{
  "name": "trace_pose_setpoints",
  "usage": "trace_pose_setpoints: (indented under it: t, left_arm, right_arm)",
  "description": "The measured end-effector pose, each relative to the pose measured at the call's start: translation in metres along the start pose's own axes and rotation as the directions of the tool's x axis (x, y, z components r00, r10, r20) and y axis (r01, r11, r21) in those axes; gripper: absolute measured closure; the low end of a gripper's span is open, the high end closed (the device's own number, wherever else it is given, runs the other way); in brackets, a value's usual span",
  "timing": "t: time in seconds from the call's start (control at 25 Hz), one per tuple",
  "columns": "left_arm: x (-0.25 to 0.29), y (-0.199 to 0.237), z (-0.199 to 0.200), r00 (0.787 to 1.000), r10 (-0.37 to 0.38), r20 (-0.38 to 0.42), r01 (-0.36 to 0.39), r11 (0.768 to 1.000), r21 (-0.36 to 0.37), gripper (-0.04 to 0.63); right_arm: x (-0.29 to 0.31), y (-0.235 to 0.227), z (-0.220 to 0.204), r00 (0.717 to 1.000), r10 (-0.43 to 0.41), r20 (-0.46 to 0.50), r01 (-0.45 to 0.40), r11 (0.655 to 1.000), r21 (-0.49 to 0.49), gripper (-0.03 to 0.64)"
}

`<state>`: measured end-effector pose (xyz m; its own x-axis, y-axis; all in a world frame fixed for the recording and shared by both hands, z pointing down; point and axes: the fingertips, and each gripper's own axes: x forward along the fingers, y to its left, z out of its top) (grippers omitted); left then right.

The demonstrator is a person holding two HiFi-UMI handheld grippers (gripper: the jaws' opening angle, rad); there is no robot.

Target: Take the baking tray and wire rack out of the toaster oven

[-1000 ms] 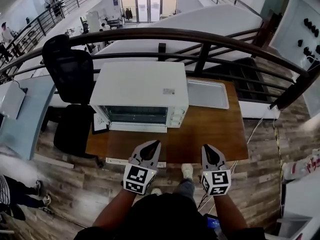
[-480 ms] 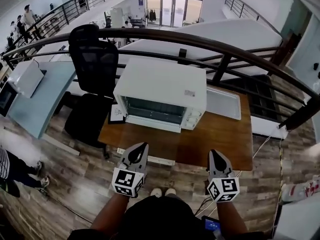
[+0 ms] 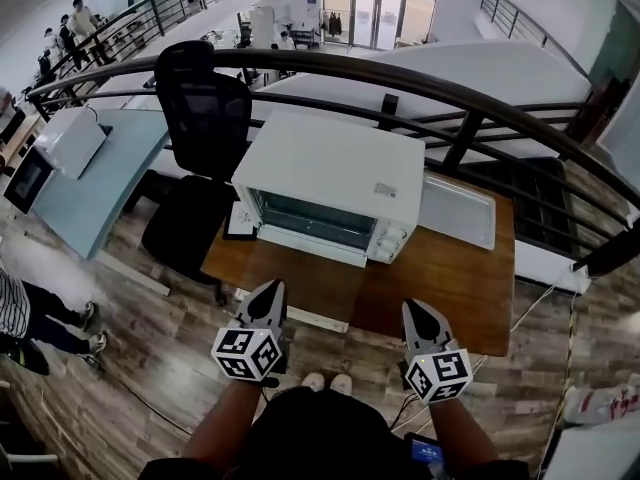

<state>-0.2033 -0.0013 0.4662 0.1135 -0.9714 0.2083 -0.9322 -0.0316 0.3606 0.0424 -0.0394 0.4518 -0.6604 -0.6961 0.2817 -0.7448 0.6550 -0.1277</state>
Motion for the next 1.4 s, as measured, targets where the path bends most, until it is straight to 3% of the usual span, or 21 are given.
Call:
trace_pose_setpoints:
  t: [0.16, 0.36, 0.48, 0.64, 0.88, 0.96, 1.04, 1.08, 1.16, 1.24, 1.4]
  left_arm:
    - [0.006, 0.008, -0.01, 0.999, 0.03, -0.022, -0.03, 0.999, -0.025, 0.584]
    - [0.03, 0.021, -0.02, 0.998, 0.025, -0.062, -0.025, 1.0, -0.004, 0.584]
    - [0.051, 0.037, -0.025, 0.997, 0.004, -0.08, -0.012, 0.995, -0.099, 0.584]
    - [0.085, 0.071, -0.032, 0.995, -0.015, -0.103, -0.016, 0.957, -0.291, 0.584]
    - [0.137, 0.103, -0.026, 0.988, -0.094, -0.12, 0.049, 0.941, -0.334, 0.583]
    - [0.153, 0.111, -0.03, 0.985, -0.111, -0.133, 0.054, 0.927, -0.371, 0.583]
    - [0.169, 0.116, -0.036, 0.982, -0.131, -0.137, 0.052, 0.882, -0.468, 0.581]
    - [0.176, 0.118, -0.04, 0.981, -0.141, -0.132, 0.049, 0.843, -0.536, 0.581]
    - [0.189, 0.12, -0.049, 0.983, -0.147, -0.107, 0.038, 0.741, -0.67, 0.563]
    - [0.201, 0.121, -0.055, 0.987, -0.141, -0.083, 0.031, 0.66, -0.751, 0.484]
    - [0.221, 0.126, -0.059, 0.991, -0.118, -0.068, 0.017, 0.601, -0.799, 0.482]
  right_arm:
    - [0.016, 0.005, -0.006, 0.998, 0.049, -0.024, -0.048, 0.998, 0.029, 0.613]
    - [0.048, 0.015, -0.017, 0.996, 0.068, -0.061, -0.068, 0.998, 0.002, 0.613]
    - [0.075, 0.022, -0.026, 0.994, 0.063, -0.092, -0.06, 0.998, 0.033, 0.612]
    - [0.111, 0.032, -0.028, 0.991, 0.028, -0.134, -0.022, 0.999, 0.045, 0.612]
    - [0.147, 0.039, -0.023, 0.986, -0.034, -0.162, 0.043, 0.998, 0.052, 0.614]
    - [0.157, 0.038, -0.023, 0.985, -0.058, -0.165, 0.069, 0.996, 0.062, 0.612]
    - [0.164, 0.037, -0.021, 0.983, -0.079, -0.166, 0.092, 0.993, 0.068, 0.612]
    - [0.166, 0.036, -0.021, 0.982, -0.089, -0.167, 0.102, 0.992, 0.069, 0.613]
    - [0.168, 0.034, -0.023, 0.979, -0.111, -0.17, 0.125, 0.99, 0.071, 0.612]
    - [0.166, 0.031, -0.027, 0.975, -0.132, -0.177, 0.147, 0.986, 0.075, 0.613]
    - [0.157, 0.019, -0.036, 0.963, -0.175, -0.203, 0.198, 0.975, 0.097, 0.613]
